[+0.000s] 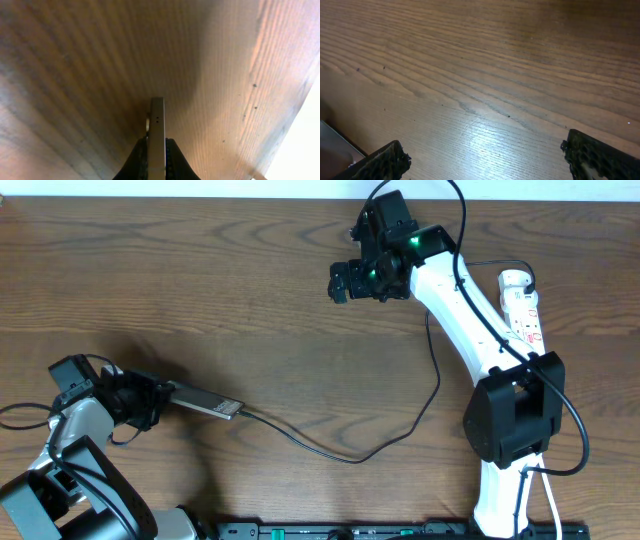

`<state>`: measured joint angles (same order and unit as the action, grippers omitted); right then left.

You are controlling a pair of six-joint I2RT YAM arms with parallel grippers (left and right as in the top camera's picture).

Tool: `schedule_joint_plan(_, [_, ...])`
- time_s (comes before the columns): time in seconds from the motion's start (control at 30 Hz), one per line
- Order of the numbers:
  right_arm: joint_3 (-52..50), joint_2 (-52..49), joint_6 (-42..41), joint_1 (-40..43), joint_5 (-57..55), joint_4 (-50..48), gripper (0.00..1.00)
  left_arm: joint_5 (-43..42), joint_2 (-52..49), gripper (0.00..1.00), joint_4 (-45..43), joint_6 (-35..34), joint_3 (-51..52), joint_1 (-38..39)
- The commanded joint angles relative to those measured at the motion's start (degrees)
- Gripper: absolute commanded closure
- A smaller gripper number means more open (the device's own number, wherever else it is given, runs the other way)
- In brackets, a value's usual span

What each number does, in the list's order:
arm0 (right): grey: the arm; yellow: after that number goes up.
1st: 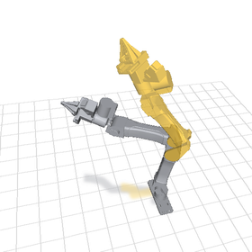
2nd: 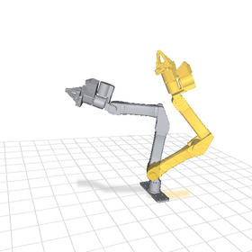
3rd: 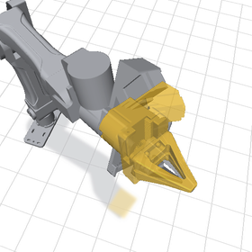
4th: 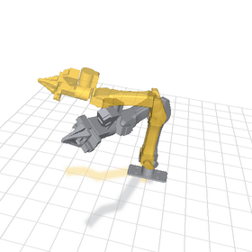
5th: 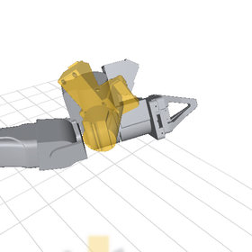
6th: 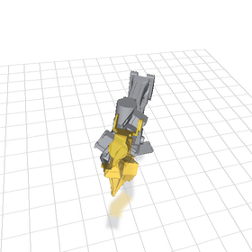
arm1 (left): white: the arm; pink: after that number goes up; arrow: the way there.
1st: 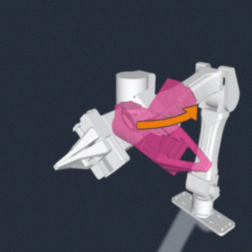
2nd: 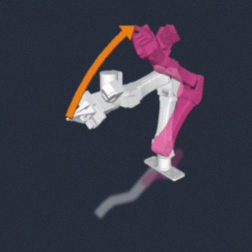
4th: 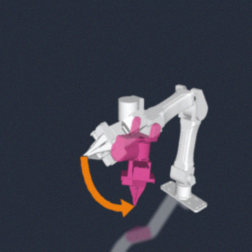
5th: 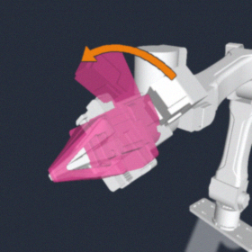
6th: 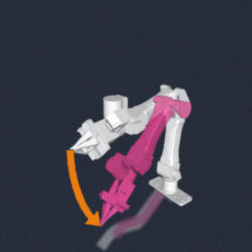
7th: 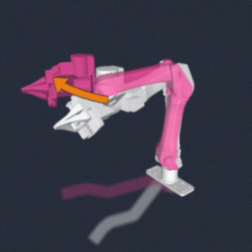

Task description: Plug charger to phone and switch on socket

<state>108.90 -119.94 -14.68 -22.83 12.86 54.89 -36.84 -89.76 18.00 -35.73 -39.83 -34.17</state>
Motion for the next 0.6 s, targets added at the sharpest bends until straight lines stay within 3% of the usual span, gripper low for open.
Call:
schedule_joint_plan(0.0, [1.03, 0.48, -0.55, -0.52, -0.74, 0.17, 0.01, 2.84, 1.03, 0.93, 1.29, -0.11, -0.87, -0.09])
schedule_joint_plan(0.57, [1.03, 0.48, -0.55, -0.52, -0.70, 0.20, 0.01, 3.10, 1.03, 0.86, 2.75, -0.07, -0.87, -0.09])
